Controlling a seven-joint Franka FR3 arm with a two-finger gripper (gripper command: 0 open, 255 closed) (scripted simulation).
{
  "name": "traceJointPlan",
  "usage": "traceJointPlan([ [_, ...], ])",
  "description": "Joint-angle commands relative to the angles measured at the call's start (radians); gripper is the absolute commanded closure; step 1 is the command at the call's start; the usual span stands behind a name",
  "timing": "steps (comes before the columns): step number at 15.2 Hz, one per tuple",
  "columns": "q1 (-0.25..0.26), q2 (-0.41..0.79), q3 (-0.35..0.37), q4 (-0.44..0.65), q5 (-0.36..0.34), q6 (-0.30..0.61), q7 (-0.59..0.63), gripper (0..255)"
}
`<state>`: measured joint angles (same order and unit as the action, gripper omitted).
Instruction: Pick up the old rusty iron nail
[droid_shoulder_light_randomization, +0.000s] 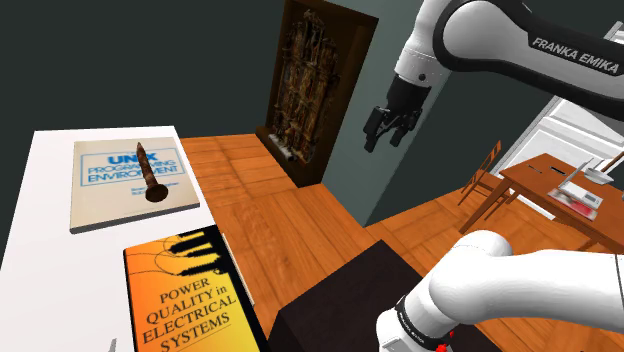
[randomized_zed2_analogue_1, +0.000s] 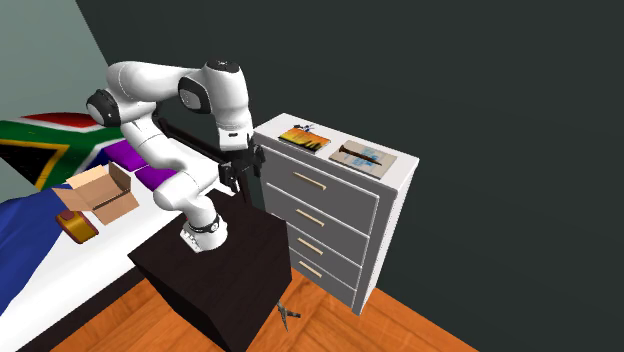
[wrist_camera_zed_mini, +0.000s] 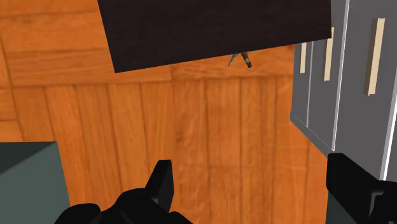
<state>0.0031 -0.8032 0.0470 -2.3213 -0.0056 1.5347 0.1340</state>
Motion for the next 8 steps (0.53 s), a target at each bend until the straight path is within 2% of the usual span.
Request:
traceJointPlan([
  [1,0.000,0.000,0.000,0.000,0.000,0.000,0.000,0],
  [8,0.037,0.148,0.131,0.072,0.082,0.085,0.138,0],
])
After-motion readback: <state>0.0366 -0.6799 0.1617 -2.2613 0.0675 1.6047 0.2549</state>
